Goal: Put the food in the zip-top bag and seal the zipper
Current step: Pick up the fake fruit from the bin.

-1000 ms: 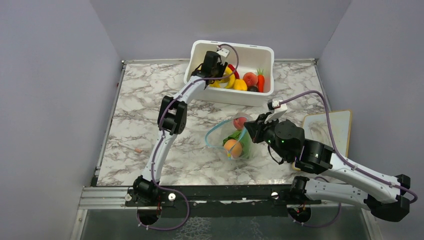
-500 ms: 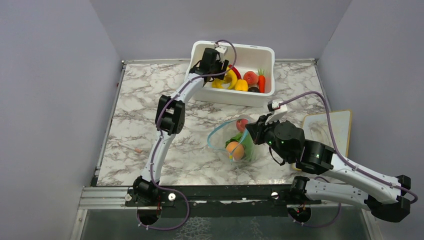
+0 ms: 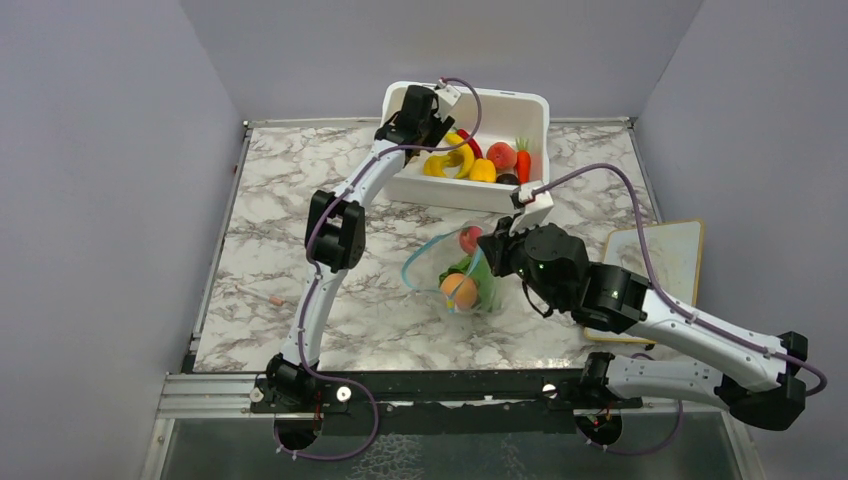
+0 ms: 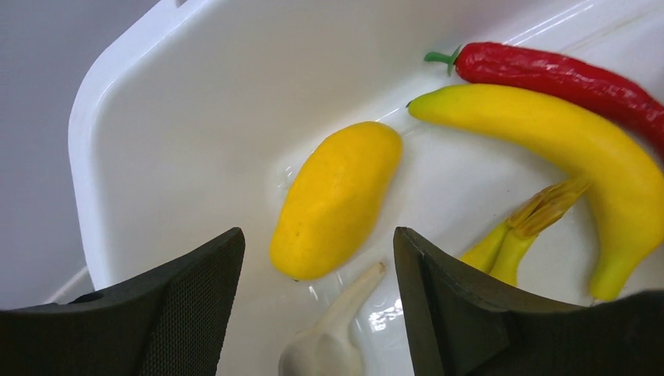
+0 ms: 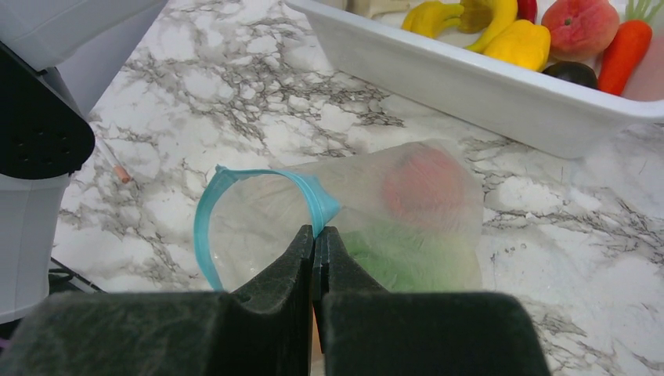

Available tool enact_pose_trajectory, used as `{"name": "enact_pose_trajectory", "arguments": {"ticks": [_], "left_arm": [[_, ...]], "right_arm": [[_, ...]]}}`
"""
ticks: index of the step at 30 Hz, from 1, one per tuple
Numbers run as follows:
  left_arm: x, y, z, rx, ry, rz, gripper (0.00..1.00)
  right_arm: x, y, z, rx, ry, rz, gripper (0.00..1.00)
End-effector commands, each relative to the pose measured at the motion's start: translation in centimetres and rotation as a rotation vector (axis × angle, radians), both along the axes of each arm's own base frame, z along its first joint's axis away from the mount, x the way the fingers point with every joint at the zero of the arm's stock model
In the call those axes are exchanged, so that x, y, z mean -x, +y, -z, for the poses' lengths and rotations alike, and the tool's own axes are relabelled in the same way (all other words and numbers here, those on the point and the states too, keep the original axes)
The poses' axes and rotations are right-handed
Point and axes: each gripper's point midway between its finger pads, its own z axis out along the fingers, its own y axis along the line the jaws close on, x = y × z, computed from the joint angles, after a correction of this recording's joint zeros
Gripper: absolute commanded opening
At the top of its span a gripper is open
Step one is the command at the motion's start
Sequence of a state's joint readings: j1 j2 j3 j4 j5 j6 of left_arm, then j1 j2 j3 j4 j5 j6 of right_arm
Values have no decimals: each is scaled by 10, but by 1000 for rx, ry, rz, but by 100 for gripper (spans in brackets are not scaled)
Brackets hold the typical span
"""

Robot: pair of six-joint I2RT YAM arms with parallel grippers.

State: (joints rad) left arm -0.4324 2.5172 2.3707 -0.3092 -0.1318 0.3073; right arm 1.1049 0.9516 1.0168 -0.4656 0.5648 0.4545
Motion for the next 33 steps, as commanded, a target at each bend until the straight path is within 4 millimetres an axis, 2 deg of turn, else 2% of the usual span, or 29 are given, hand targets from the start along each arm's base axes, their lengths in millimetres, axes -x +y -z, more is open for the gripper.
{"name": "enact_pose_trajectory", "arguments": {"ticks": [1,6,10,14,18,20,23,25,30,33], "left_arm": [[1,17,20,-159,20,39,73],[-4,20,36,-98,59,96,75],[-13,25,56,-46,89,142,75],[-11,21,75,-38,118,197,75],[-19,20,85,-43,106,189,74],[-19,17,90,-31,112,199,69],[-17,12,93,-4,125,210,53],[-13,8,90,23,135,220,46],[-6,-3,70,114,148,228,22],[-8,1,54,138,124,178,19]], "right_arm": [[-7,10,-21,-1,-35,-5,1],[-8,22,-19,-1,-5,-15,1],[-12,28,-19,0,2,-6,1],[-18,38,-18,26,4,-4,1],[-25,49,-21,34,-14,-11,1],[-26,53,-24,35,-17,-16,1],[-29,58,-29,30,-21,-17,1],[-31,59,-31,30,-28,-6,1],[-34,61,-21,22,-22,11,1],[-30,66,-11,6,7,-8,1]]}}
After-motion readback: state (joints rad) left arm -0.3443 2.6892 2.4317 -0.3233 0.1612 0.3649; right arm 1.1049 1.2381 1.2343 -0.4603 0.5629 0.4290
